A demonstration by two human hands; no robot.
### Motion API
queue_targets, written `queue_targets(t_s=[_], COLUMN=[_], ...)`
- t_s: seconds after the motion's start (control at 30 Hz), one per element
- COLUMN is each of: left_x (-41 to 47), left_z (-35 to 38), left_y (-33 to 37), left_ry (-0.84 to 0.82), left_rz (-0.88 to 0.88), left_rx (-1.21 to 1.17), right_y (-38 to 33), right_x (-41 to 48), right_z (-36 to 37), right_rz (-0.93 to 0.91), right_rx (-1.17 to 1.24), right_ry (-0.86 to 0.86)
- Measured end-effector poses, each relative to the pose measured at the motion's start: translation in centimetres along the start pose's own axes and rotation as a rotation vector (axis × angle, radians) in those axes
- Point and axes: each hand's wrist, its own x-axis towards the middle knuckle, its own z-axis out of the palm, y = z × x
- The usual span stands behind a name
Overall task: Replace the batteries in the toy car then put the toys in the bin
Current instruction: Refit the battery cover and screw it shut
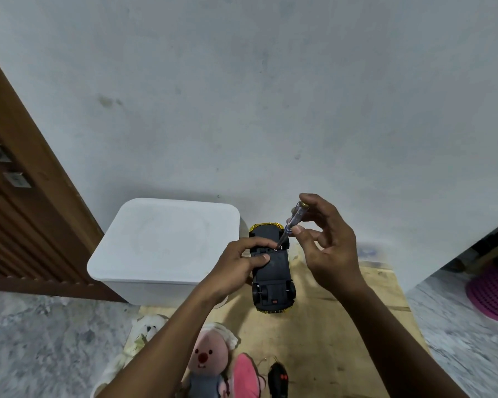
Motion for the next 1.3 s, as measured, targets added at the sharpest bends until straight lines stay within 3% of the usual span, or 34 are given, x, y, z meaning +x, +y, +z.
queue_targets(t_s=[0.13, 0.47, 0.83, 1.03, 1.3], left_x=[-0.1, 0.1, -0.1, -0.5, -1.3], left_z=[0.1, -0.2, -0.4, -0.3, -0.5], left_y=[-0.1, -0.2, -1.0, -1.6, -2.1], left_ry=[0.0, 0.023, 0.02, 0.021, 0.046], left_rz=[0.012, 0.012, -0.01, -0.009, -0.017], left_rx=[0.005, 0.001, 0.097, 0.087, 0.028], right_y=[0.0, 0.7, 0.7, 0.7, 0.5], right_x=[-0.2, -1.4, -1.9, -1.9, -2.9], right_z=[0.3, 1.3, 1.2, 1.8, 1.7], right_rz=[-0.07, -0.208, -0.241, -0.361, -0.259], right_rx=[-0.064, -0.234, -0.141, -0.227, -0.165], right_ry=[-0.009, 0.209, -0.006, 0.016, 0.018])
